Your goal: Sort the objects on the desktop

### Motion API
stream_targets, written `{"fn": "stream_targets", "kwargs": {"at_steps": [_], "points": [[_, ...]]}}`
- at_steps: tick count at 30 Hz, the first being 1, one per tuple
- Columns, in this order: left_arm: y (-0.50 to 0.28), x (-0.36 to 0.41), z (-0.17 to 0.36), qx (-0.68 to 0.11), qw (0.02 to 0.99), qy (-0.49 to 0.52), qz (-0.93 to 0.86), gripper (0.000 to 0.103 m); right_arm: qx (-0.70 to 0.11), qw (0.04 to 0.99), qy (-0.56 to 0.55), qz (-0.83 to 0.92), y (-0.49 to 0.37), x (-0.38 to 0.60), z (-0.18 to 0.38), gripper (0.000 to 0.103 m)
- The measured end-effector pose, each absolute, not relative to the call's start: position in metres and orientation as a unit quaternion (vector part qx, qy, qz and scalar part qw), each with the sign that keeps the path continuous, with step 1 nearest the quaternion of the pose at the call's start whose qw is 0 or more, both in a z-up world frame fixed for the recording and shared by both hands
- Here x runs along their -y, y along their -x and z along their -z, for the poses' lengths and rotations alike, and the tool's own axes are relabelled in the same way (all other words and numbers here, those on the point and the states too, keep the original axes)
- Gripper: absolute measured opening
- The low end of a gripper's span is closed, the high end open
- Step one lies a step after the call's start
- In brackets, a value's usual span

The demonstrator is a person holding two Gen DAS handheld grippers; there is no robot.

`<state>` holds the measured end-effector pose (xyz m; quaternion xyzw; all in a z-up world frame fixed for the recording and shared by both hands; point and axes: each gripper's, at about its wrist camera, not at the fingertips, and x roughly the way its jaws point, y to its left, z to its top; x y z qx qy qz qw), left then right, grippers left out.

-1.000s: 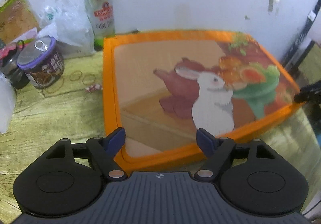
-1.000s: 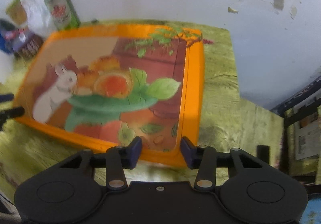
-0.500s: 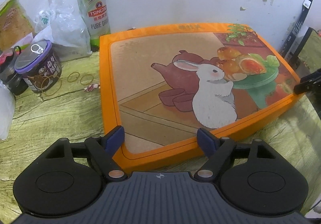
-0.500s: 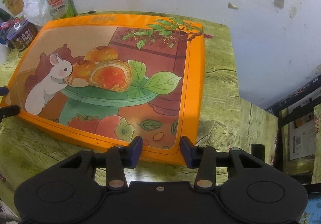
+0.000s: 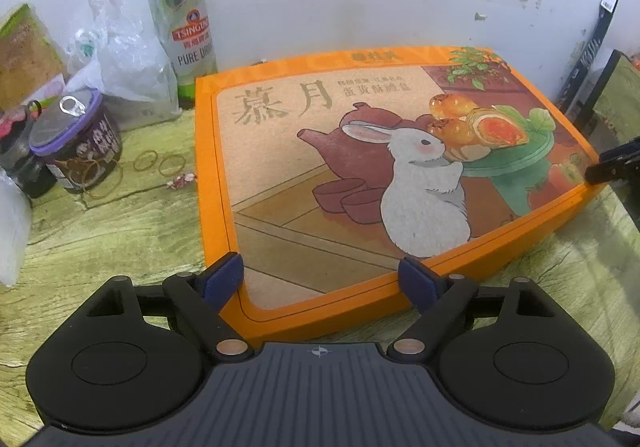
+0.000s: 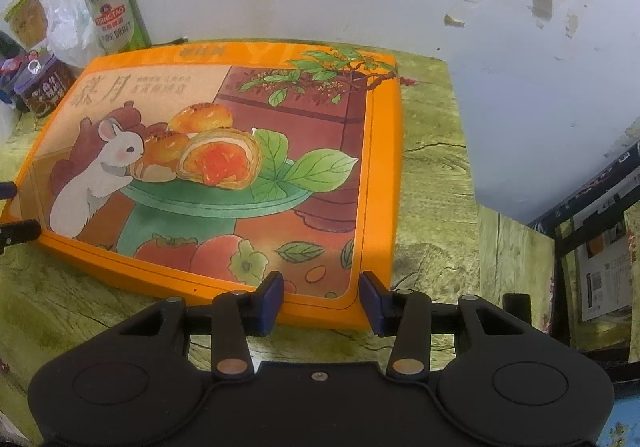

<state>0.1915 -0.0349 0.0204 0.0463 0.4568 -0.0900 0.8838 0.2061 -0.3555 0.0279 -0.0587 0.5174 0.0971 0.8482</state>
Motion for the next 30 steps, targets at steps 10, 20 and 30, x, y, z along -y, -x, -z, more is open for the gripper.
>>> {"fn": "stream_targets", "kwargs": {"at_steps": [10,20,30], "points": [[-0.150,0.034,-0.079,-0.387,0.920,0.013,0.061,0.103,-0.526,0.848,-0.045,-0.051,-0.140,0.337,-0.057,0.085],[-0.153,0.043,-0.096,-0.417,0.908,0.040,0.013,0.103,-0.522,0.853,0.005,-0.017,-0.121,0.285,-0.076,0.087],[-0.147,0.053,-0.097,-0.427,0.904,0.009,0.010,0.103,-0.516,0.856,0.033,-0.022,-0.113,0.262,-0.083,0.087]]}}
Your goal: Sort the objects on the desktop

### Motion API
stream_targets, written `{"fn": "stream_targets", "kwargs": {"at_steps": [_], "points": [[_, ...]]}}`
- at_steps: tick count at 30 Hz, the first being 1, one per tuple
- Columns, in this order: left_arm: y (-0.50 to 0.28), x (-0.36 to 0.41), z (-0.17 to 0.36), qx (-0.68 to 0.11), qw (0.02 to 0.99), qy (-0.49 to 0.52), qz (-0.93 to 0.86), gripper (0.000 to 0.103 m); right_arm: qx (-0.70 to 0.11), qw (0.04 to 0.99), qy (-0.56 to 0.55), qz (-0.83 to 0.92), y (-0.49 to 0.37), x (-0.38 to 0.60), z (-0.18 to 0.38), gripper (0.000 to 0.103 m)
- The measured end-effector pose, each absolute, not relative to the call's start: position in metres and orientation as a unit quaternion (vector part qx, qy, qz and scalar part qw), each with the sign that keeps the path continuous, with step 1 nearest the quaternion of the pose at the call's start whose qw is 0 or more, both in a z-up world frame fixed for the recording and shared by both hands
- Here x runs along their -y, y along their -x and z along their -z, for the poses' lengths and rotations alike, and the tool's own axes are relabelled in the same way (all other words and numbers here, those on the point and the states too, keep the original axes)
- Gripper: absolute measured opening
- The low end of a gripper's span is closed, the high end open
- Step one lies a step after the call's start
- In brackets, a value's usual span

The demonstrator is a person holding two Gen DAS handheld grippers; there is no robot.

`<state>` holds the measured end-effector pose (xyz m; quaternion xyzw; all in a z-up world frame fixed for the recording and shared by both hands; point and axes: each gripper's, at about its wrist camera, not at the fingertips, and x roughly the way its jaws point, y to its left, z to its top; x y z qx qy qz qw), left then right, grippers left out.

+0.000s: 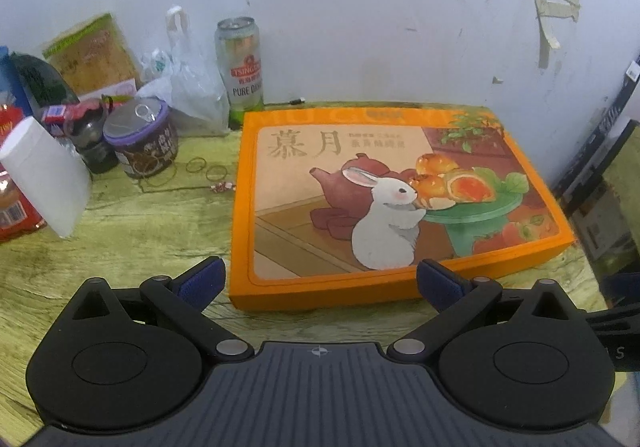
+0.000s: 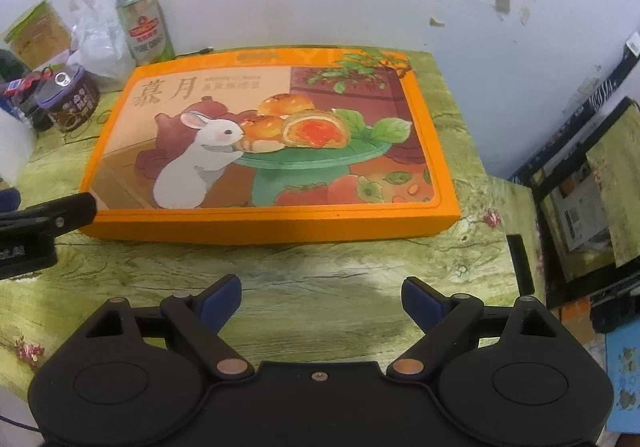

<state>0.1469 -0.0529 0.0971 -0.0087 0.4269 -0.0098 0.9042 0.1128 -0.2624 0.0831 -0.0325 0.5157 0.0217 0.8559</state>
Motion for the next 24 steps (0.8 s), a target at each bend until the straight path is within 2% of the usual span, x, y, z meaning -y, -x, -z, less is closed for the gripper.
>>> {"fn": "stream_targets", "kwargs": {"at_steps": [24], "points": [[-0.151,0.051,-0.113,-0.446,0.894,0.033,0.013,0.103,-0.509,0.860,0.016,-0.018,-0.111,0.253,-0.101,0.087]]}}
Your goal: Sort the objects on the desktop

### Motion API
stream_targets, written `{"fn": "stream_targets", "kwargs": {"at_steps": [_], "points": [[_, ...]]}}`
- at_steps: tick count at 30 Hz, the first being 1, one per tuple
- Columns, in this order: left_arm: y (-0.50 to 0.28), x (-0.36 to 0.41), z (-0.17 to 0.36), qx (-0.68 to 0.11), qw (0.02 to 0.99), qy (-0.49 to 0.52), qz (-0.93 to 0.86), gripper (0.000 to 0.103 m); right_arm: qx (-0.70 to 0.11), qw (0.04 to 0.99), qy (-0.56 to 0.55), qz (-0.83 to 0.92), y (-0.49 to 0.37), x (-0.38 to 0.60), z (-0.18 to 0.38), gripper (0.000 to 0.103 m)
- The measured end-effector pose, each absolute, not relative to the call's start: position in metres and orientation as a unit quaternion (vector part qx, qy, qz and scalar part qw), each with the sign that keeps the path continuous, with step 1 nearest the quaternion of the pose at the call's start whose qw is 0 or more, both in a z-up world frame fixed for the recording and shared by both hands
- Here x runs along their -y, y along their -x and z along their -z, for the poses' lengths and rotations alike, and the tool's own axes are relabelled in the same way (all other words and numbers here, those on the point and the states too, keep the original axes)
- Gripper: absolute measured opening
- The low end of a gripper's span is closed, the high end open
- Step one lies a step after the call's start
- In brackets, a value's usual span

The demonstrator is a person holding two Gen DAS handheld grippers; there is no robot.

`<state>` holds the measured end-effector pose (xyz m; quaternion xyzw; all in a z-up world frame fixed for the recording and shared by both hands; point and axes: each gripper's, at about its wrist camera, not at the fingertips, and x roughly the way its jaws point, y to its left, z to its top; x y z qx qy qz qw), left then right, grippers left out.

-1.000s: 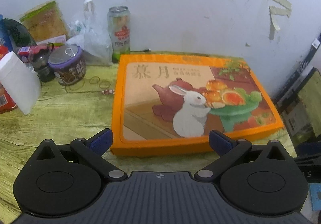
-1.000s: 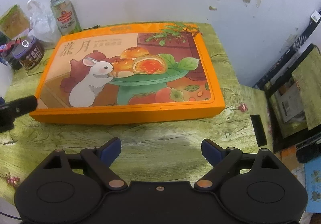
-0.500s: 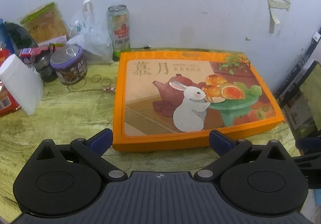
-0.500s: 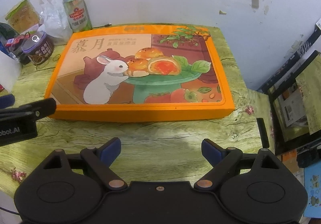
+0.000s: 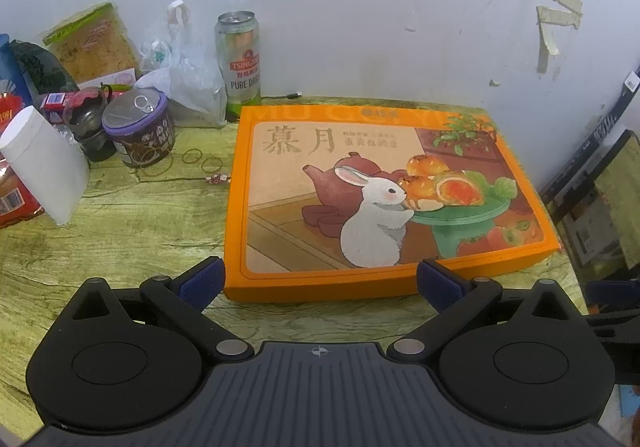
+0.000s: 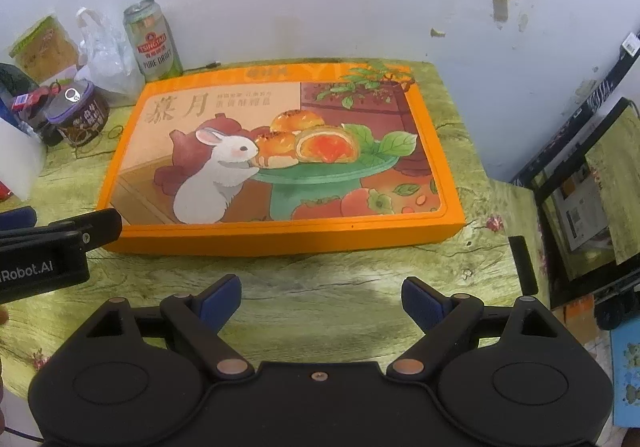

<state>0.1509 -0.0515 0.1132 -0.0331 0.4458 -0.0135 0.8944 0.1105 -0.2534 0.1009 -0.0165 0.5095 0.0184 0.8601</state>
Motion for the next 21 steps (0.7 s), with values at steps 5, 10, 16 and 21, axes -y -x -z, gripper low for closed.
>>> {"fn": "stream_targets", "kwargs": {"at_steps": [5,10,16,21], "points": [[-0.150,0.053,-0.119,-0.447,0.894,0.025,0.008,0.103,-0.511,0.859,0.011,-0.019,-0.108,0.253,-0.104,0.087],[-0.149,0.053,-0.121,-0.456,0.890,0.030,0.010,0.103,-0.506,0.862,0.014,-0.020,-0.104,0.252,-0.107,0.087],[-0.146,0.056,-0.122,-0.456,0.889,0.028,0.013,0.103,-0.504,0.863,0.012,-0.020,-0.102,0.253,-0.108,0.087],[-0.144,0.057,-0.123,-0.456,0.890,0.029,0.014,0.103,-0.503,0.864,0.012,-0.021,-0.099,0.254,-0.108,0.087]]}}
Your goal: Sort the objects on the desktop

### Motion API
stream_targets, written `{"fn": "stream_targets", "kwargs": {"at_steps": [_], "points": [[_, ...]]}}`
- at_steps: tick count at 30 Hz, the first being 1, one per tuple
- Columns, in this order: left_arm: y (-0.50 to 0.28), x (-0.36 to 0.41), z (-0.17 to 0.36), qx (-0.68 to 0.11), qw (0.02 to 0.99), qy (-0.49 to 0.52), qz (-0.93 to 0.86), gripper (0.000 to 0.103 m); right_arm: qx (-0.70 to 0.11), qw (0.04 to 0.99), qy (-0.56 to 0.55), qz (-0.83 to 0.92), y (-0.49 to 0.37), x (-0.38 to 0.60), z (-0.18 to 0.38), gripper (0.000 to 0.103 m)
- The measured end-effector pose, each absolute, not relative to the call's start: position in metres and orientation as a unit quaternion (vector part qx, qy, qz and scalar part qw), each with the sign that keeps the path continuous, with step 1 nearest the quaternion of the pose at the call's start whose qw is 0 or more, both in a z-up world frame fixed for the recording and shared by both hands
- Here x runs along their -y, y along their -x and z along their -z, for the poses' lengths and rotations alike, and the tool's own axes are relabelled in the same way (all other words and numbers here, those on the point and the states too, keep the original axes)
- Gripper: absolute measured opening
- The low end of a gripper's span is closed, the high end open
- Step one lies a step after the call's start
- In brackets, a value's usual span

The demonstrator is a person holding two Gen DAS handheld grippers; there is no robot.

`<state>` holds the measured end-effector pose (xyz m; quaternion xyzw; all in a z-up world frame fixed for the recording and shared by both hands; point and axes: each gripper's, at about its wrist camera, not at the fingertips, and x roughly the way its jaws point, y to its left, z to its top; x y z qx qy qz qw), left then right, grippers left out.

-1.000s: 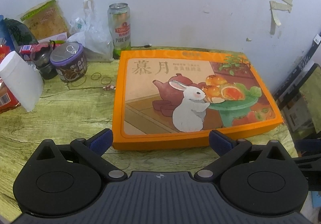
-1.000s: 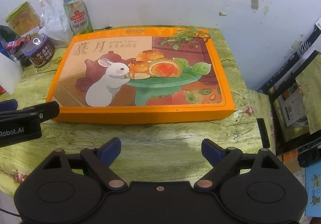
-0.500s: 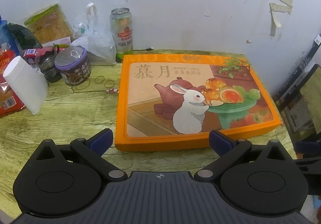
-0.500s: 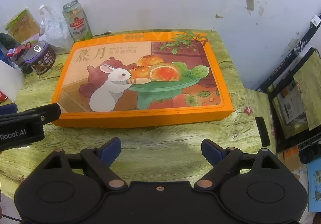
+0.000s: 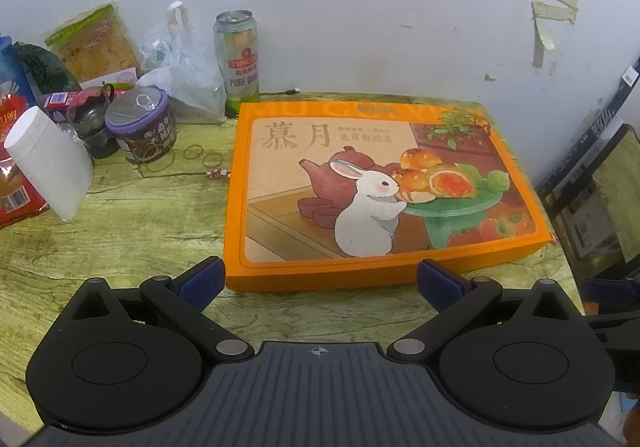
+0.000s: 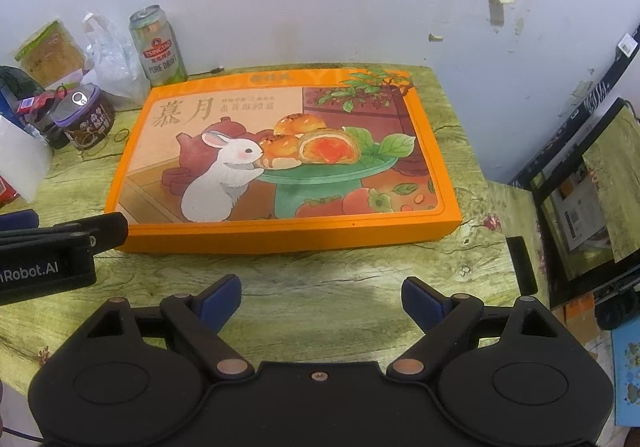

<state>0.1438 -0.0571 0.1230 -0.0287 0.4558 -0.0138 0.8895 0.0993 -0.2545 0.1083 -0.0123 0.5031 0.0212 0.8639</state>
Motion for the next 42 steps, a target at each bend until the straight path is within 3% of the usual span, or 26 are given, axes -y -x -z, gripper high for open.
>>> {"fn": "stream_targets", "kwargs": {"at_steps": [42], "points": [[-0.146,0.047,-0.115,-0.468,0.883,0.038,0.009,0.103,-0.509,0.861,0.016,-0.022,-0.098,0.249,-0.106,0.087]]}}
